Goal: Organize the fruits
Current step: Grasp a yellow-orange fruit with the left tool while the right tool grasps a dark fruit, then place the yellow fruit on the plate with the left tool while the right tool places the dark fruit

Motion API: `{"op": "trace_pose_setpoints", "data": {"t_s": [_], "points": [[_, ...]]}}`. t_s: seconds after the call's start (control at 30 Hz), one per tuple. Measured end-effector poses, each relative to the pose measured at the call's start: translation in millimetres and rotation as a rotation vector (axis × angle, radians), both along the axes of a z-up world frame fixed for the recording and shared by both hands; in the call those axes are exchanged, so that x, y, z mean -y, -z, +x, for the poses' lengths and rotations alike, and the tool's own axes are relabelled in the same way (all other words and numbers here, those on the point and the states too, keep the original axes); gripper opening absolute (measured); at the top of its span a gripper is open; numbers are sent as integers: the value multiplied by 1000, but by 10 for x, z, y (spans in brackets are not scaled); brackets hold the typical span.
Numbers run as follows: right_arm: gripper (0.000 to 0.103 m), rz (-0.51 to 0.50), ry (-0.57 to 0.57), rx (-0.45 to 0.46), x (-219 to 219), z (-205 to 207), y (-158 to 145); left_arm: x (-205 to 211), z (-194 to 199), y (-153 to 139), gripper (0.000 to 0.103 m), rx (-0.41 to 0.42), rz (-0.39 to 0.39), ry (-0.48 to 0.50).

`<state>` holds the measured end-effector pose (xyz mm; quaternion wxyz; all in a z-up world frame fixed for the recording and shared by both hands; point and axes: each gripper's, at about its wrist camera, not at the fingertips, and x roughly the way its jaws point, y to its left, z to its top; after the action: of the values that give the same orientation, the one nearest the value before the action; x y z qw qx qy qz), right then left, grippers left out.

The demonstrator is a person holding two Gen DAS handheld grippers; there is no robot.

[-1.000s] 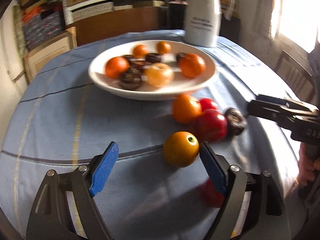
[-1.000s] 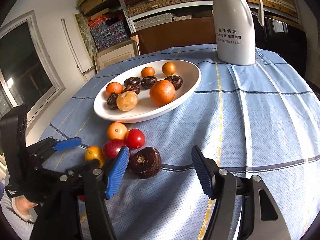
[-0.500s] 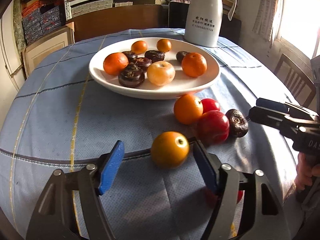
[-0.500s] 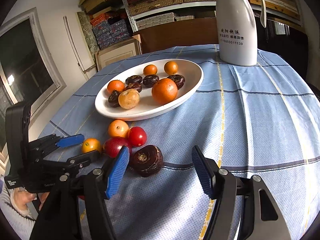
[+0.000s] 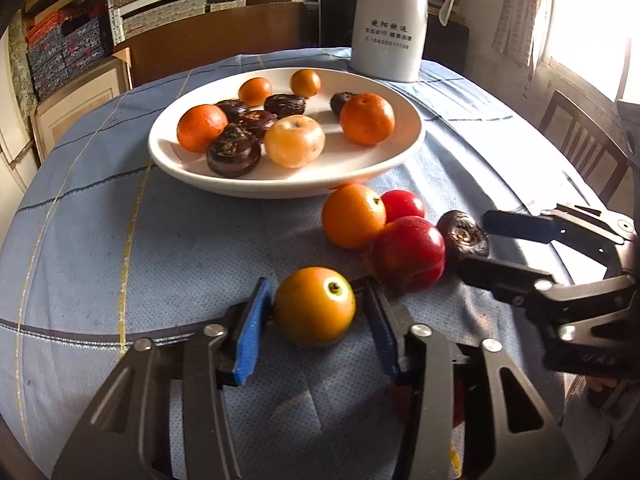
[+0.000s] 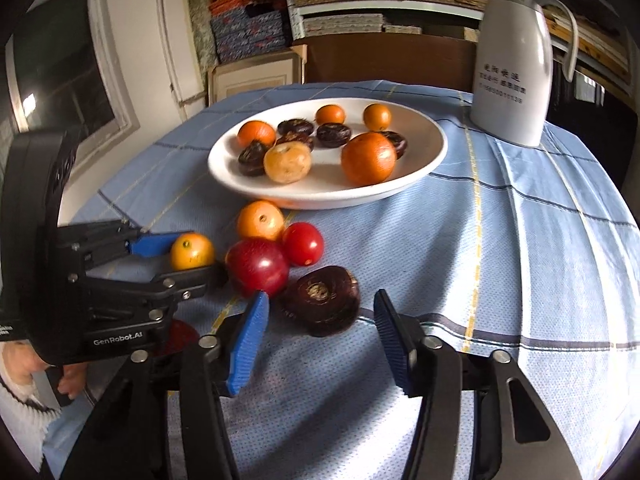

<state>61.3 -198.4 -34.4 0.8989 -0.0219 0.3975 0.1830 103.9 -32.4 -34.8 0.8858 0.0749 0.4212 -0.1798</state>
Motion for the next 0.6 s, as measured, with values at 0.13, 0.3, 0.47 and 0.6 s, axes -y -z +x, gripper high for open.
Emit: {"op": "trace_pose_setpoints", "data": {"t_s": [0.13,0.3,0.47,0.6], "points": [[48,-13,4,-32,-13,40,42,7,-7,-5,40,7,2,-2],[46,-34,2,-55,-65,119,90,-9,1,-1,40,0,-5,-2],[45,14,-7,-45,-18,110,57,-13,-7,-4,37,-1,-17,1],[45,45,31,23,89,22,-52,-34,-68,-44,37,20,-21,-5]]}}
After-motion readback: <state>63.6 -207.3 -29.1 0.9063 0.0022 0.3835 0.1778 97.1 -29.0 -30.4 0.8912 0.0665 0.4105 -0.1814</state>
